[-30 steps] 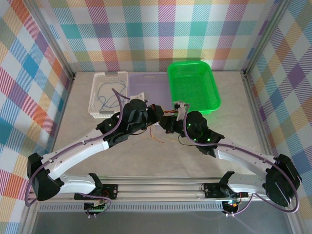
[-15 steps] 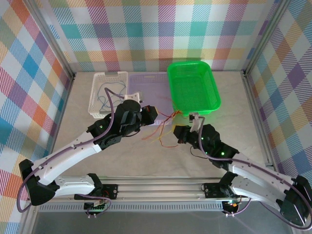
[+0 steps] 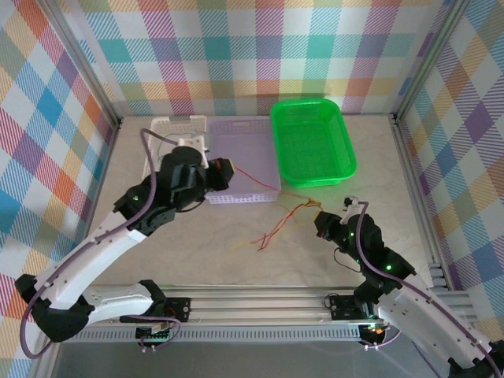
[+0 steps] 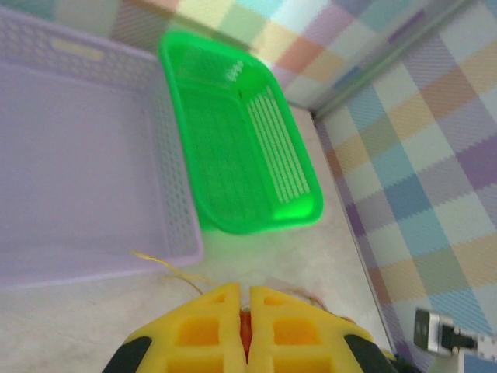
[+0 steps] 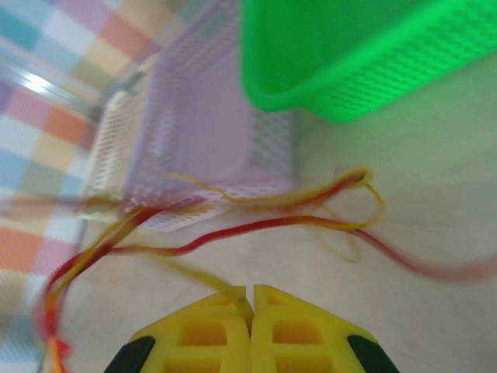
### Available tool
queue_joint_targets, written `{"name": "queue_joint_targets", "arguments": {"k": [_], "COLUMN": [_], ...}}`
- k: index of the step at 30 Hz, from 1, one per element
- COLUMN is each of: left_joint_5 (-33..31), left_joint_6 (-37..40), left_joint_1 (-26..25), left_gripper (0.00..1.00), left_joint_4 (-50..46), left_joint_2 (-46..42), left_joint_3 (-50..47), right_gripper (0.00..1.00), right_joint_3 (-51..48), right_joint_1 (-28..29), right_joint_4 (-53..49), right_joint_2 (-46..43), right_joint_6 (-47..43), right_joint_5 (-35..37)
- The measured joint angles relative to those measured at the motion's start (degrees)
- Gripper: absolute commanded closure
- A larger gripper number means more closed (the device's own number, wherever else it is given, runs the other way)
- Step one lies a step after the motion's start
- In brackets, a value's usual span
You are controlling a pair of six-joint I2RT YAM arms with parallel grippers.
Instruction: Untangle the cables
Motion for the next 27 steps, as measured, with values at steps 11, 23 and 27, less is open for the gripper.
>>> {"name": "queue_joint_targets", "arguments": {"k": [11,23,27], "left_joint_5": [-3.3,-2.4,-2.3], "left_joint_6": [6.2,7.5,7.6], "left_joint_1": [7.7,10.8,10.8], "left_gripper": [1.0,1.0,1.0], "left_joint_4": [-4.2,-5.3,-5.3], "left_joint_2": [-5.2,-5.4,-5.3], "left_joint_3": [4.6,7.6,9.8], "right_gripper": [1.0,1.0,1.0], "right_joint_3": [-0.1,0.7,0.7], "right_joint_1": [-5.2,-7.2,-7.2], "right_joint_4": [-16.0,-17.1,-15.5], "right_joint_2": [-4.1,-0.8,0.6], "right_joint_6": [3.1,3.0,2.6], "right_joint_5": [4.8,4.1,2.7]}}
